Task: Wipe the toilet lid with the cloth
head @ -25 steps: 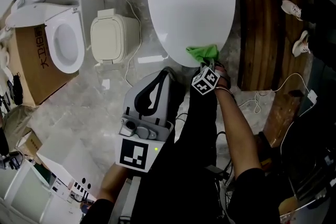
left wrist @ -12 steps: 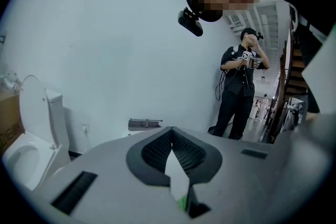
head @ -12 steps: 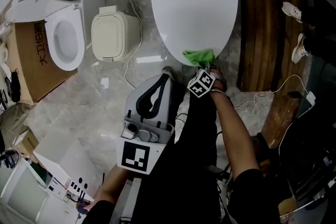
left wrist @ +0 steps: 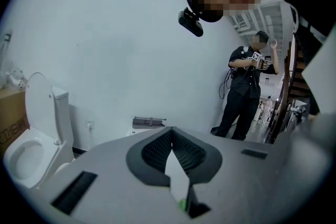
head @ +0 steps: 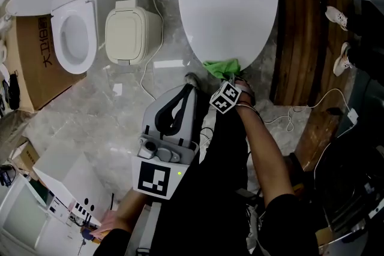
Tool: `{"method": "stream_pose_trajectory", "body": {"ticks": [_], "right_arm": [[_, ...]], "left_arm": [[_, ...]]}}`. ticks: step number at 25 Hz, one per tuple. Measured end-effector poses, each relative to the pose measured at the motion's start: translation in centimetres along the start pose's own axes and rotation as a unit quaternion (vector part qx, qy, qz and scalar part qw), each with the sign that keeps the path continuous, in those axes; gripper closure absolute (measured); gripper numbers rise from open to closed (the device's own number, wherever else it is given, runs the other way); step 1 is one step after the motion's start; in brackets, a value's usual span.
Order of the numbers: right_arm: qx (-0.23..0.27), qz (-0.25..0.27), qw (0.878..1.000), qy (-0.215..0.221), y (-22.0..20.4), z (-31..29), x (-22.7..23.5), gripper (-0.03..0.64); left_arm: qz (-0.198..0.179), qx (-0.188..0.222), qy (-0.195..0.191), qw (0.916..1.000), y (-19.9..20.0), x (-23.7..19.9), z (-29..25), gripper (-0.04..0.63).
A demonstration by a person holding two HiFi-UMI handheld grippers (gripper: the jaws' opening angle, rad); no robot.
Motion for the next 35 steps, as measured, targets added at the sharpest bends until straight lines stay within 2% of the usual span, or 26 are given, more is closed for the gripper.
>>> {"method": "stream_pose_trajectory", "body": {"ticks": [3, 5, 7, 10, 13, 19, 25, 30, 35], "right_arm": [[-0.039, 0.047, 0.996, 0.059, -0.4, -0.8, -3.2, 0.572], [-0.054, 0.096, 0.991, 0.076, -0.7, -0.9, -5.4, 0.572], [-0.045, 0.121, 0.988, 0.084, -0.7, 0.0, -6.7, 0.572], [-0.014, 0.116, 0.987, 0.109, -0.3, 2.3, -7.4, 0.572], [0.023, 0.088, 0.989, 0.119, 0.0, 5.1, -5.7, 0.572], [0.101, -0.006, 0.991, 0.083, 2.2, 10.7, 4.8, 0.572], [0.165, -0.09, 0.982, 0.007, 5.1, 14.2, 19.5, 0.572], [0.191, -0.119, 0.973, -0.045, 7.6, 15.8, 29.0, 0.572], [0.208, -0.124, 0.967, -0.077, 9.5, 15.2, 35.6, 0.572]], "left_arm": [[0.003, 0.0, 0.006, 1.0, 0.1, -0.2, 0.1, 0.588], [0.002, -0.001, 0.008, 1.0, 0.2, -0.2, 0.3, 0.588], [-0.001, -0.004, 0.008, 1.0, 0.2, -0.3, 0.5, 0.588], [0.002, -0.008, 0.015, 0.9998, 0.1, -0.7, 0.5, 0.588], [0.012, -0.006, 0.024, 0.9996, 0.1, -0.9, -0.1, 0.588], [0.027, 0.0, 0.04, 0.9988, 0.7, -0.7, -2.1, 0.588], [0.037, 0.003, 0.057, 0.9977, 1.5, -0.4, -5.1, 0.588], [0.045, 0.005, 0.077, 0.996, 2.1, -0.3, -8.2, 0.588], [0.049, 0.01, 0.094, 0.9943, 2.8, -0.1, -11.5, 0.588]]}}
Point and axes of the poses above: the fingertips, and each gripper's own axes: z backward along the fingers, x to its right, y out of its top, the point moved 4 cm from there along z, backward along the fingers, and after that the axes turned 3 degrees about -x, right-handed, at the moved point
